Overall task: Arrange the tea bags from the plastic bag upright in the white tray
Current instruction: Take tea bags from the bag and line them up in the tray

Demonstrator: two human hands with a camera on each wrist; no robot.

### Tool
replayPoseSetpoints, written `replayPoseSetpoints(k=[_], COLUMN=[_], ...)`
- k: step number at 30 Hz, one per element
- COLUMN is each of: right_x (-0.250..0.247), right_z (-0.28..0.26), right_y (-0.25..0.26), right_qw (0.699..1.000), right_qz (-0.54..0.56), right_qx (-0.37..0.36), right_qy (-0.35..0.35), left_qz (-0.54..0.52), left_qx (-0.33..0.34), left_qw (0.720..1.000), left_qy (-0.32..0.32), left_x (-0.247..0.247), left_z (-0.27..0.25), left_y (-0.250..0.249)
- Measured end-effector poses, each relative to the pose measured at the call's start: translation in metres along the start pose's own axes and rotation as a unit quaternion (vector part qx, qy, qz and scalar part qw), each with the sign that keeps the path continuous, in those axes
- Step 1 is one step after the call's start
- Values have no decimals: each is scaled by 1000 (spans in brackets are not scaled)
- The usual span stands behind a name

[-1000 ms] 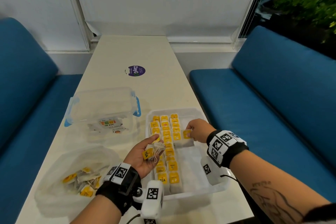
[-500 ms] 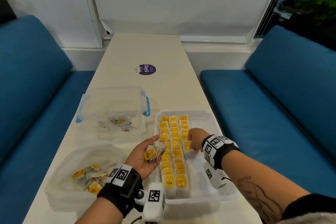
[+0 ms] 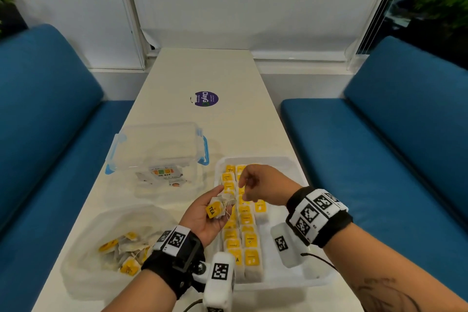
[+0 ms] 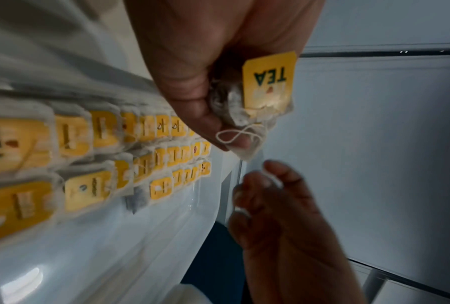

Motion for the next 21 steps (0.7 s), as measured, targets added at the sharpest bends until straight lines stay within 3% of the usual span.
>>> replayPoseSetpoints(k=[2, 5, 7, 11, 15, 21], right_x=[4, 9, 13, 4, 9, -3], right_z=[-12, -19, -17, -19, -21, -25], right_y=[30, 48, 42, 29, 27, 31], right_qw=[998, 989, 986, 993, 993, 996], right_qz=[11, -96, -140, -101, -99, 17], right_qx=[-64, -110, -88, -35, -42, -54], right_qy=[-2, -31, -29, -58, -52, -71], left_qz=[5, 39, 42, 9, 3, -71], left_qx=[1, 2, 0, 7, 28, 27], left_qw=[1000, 999, 999, 999, 999, 996], left_qy=[3, 20, 24, 34, 38, 39], left_x=[6, 17, 22, 25, 24, 18], left_z=[4, 7, 8, 11, 14, 13], left_y=[1, 6, 11, 14, 12, 5])
Point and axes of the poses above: each hand's wrist, its own z-axis towards the middle knuckle, its own x-axis out of the palm, y = z × x, the point moved 10 cm from there along z, towards the middle knuckle, and after that the axes turned 2 degrees about -y, right-handed, at the moved point
